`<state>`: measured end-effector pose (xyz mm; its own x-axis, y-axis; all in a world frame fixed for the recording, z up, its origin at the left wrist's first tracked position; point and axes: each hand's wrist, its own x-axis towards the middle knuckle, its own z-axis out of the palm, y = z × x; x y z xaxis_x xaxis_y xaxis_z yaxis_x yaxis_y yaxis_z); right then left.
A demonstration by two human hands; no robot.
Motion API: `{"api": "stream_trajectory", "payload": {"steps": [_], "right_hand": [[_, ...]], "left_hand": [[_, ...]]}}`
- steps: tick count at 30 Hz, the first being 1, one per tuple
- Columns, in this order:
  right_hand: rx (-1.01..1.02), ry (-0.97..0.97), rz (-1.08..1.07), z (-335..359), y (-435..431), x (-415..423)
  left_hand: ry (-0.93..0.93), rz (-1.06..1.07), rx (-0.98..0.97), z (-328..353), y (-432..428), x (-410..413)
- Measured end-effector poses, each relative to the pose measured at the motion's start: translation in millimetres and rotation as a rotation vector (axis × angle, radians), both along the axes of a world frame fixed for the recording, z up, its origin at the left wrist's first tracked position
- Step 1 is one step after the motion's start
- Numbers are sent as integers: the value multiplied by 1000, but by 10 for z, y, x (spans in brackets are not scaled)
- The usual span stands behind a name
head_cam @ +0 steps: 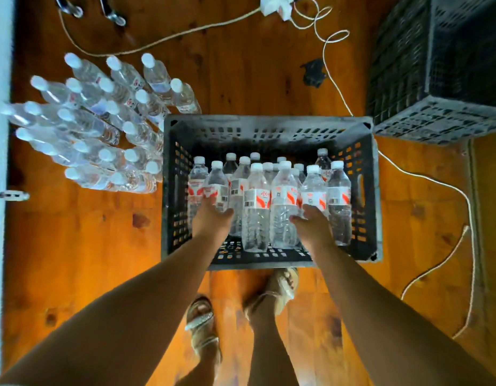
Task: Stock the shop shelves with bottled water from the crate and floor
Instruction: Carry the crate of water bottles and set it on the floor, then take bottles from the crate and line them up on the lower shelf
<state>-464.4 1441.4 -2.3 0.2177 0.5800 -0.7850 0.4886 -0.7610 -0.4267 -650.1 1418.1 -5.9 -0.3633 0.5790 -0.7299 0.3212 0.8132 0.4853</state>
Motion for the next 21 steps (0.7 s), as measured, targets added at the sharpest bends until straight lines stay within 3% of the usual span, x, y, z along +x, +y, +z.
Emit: {"api": "stream_trajectory", "payload": {"steps": [7,16,21], "right_hand": [[-49,149,-45,-560,-262,-356],[-2,-35,-23,-1023,-206,-554],[-10,29,-26,-1069,-273,-497]], "left_hand": [[-103,17,-6,-508,-237,185],[-230,17,-43,-1015,-104,435],[-233,-14,-11,-1055,-30,399]]}}
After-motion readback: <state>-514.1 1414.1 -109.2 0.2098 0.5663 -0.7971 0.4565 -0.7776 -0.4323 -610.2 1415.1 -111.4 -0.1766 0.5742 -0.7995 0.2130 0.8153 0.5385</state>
